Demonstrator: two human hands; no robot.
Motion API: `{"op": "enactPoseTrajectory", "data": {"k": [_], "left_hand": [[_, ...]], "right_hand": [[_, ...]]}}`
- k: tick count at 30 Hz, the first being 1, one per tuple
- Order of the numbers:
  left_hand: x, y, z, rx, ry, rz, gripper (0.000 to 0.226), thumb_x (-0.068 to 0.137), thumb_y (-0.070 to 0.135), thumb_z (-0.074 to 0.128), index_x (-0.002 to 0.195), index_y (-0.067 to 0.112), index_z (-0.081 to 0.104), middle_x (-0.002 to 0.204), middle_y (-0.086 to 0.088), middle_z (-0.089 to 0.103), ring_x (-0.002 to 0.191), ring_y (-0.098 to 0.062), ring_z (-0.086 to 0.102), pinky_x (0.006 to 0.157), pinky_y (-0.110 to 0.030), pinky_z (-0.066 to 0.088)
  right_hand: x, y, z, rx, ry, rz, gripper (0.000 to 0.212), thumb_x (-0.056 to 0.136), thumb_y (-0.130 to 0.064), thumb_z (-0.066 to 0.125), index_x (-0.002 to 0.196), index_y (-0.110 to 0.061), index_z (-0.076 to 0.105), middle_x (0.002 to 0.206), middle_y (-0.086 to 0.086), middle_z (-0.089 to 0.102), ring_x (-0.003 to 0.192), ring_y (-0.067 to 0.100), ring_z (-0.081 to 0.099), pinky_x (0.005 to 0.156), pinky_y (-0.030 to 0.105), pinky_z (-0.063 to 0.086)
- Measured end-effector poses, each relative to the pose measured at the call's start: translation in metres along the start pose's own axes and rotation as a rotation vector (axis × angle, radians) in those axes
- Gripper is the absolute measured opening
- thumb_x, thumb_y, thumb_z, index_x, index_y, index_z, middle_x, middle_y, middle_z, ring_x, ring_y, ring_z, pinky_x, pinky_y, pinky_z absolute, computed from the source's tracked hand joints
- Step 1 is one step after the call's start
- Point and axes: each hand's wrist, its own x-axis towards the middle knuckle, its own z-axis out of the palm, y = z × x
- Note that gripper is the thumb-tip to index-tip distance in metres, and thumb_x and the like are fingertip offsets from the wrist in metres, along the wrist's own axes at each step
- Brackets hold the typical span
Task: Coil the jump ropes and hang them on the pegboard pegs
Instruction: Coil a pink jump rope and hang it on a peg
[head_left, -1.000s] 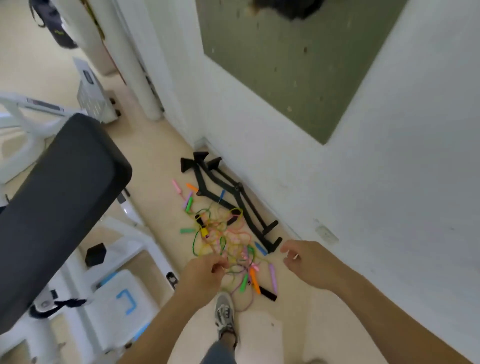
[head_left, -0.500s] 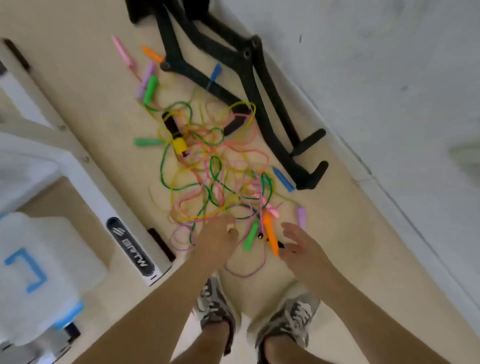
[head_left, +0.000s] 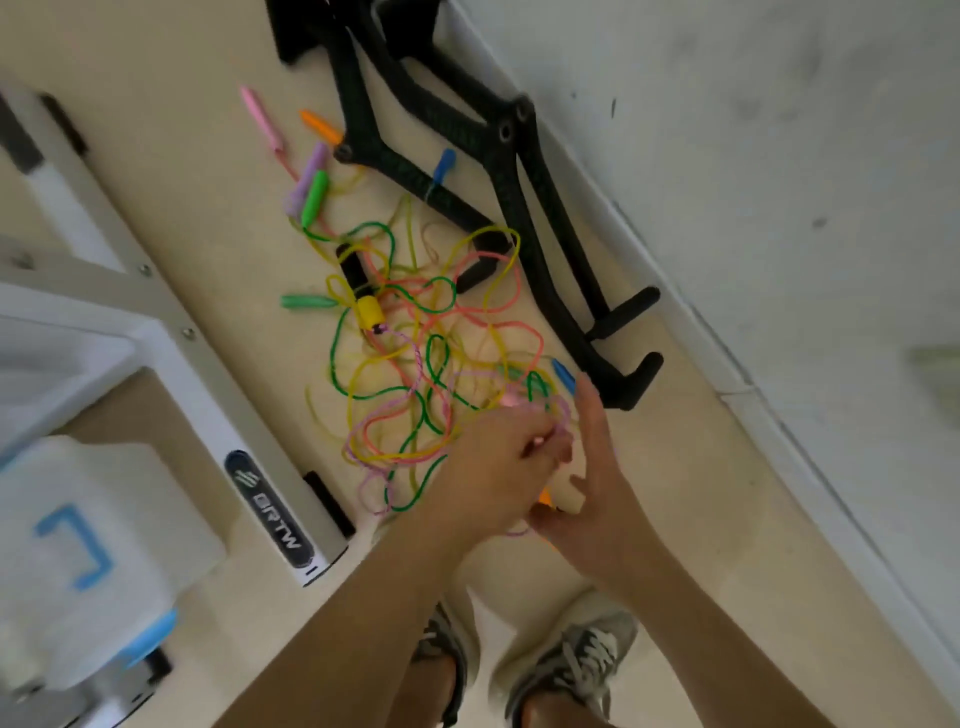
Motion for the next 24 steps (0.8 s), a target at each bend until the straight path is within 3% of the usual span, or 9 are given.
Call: {"op": "enactPoseTrajectory", "data": {"k": [3,6,9,11,12,15,17,20,24], "left_hand": [[-0.076,0.119,-0.085,0.177,-0.029,0.241,0.030,0.095,0.037,0.048,0.073,0.022,0.061,0.066,0.006,0.062,0.062,-0.007,0.057,0.059,-0.030,0.046],[-0.141,0.240,-0.159,0.101,0.193,0.408,0.032,0.095,0.036,0.043,0.073,0.016,0.053,0.060,0.005,0.056,0.056,-0.009,0.053,0.056,-0.033,0.045],[-0.190,0.351,-0.226,-0.108,0.469,0.490,0.040,0.098,0.033,0.042,0.077,-0.001,0.049,0.062,-0.009,0.044,0.056,-0.011,0.040,0.056,-0.027,0.038],[-0.226,0.419,-0.268,-0.249,0.527,0.574,0.037,0.101,0.025,0.041,0.077,-0.002,0.046,0.060,-0.013,0.040,0.055,-0.008,0.036,0.052,-0.023,0.032],[-0.245,0.448,-0.286,-0.322,0.525,0.613,0.034,0.103,0.023,0.039,0.077,0.002,0.045,0.056,-0.004,0.037,0.051,-0.008,0.033,0.049,-0.021,0.029],[-0.301,0.512,-0.322,-0.504,0.439,0.735,0.031,0.104,0.025,0.034,0.081,0.011,0.049,0.051,0.007,0.027,0.042,-0.009,0.020,0.040,-0.021,0.019],[-0.330,0.539,-0.331,-0.556,0.334,0.800,0.030,0.105,0.030,0.031,0.091,0.014,0.054,0.054,0.003,0.022,0.044,-0.012,0.015,0.041,-0.022,0.015],[-0.361,0.572,-0.343,-0.610,0.217,0.838,0.030,0.104,0.035,0.031,0.102,0.020,0.057,0.061,-0.002,0.021,0.047,-0.013,0.014,0.039,-0.020,0.017],[-0.395,0.614,-0.375,-0.621,0.129,1.027,0.026,0.103,0.033,0.035,0.108,0.021,0.057,0.064,-0.006,0.033,0.048,-0.016,0.020,0.040,-0.024,0.020]], "right_hand": [[-0.052,-0.102,-0.040,0.186,-0.077,-0.034,0.027,0.091,-0.016,0.063,0.110,-0.036,0.063,0.104,-0.007,0.067,0.087,-0.001,0.068,0.070,0.017,0.054],[-0.107,-0.207,-0.067,0.255,-0.148,-0.036,0.031,0.093,-0.012,0.058,0.078,-0.039,0.056,0.073,-0.017,0.058,0.065,-0.010,0.058,0.064,0.006,0.044],[-0.166,-0.289,-0.086,0.104,-0.258,-0.135,0.022,0.095,-0.029,0.058,0.075,-0.031,0.067,0.078,-0.014,0.066,0.082,0.007,0.064,0.086,0.028,0.048],[-0.202,-0.319,-0.097,0.033,-0.299,-0.192,0.011,0.091,-0.038,0.059,0.080,-0.041,0.060,0.077,-0.018,0.059,0.075,0.009,0.058,0.083,0.038,0.046],[-0.216,-0.331,-0.104,0.040,-0.280,-0.214,0.009,0.088,-0.040,0.062,0.091,-0.044,0.055,0.084,-0.018,0.056,0.074,0.005,0.055,0.079,0.036,0.048],[-0.261,-0.385,-0.125,0.171,-0.178,-0.241,0.054,0.091,-0.035,0.064,0.134,-0.034,0.032,0.114,-0.004,0.059,0.075,0.000,0.060,0.063,0.019,0.052],[-0.285,-0.422,-0.138,0.122,-0.243,-0.266,0.051,0.094,-0.046,0.052,0.141,-0.035,0.034,0.116,0.006,0.065,0.063,0.007,0.057,0.057,0.018,0.049],[-0.320,-0.470,-0.149,-0.002,-0.243,-0.330,0.033,0.098,-0.051,0.042,0.104,-0.028,0.065,0.083,0.002,0.065,0.055,0.008,0.042,0.055,0.021,0.036],[-0.364,-0.516,-0.171,-0.029,0.059,-0.427,0.032,0.101,-0.030,0.047,0.075,-0.018,0.062,0.053,-0.013,0.047,0.050,-0.001,0.042,0.060,0.017,0.036]]}}
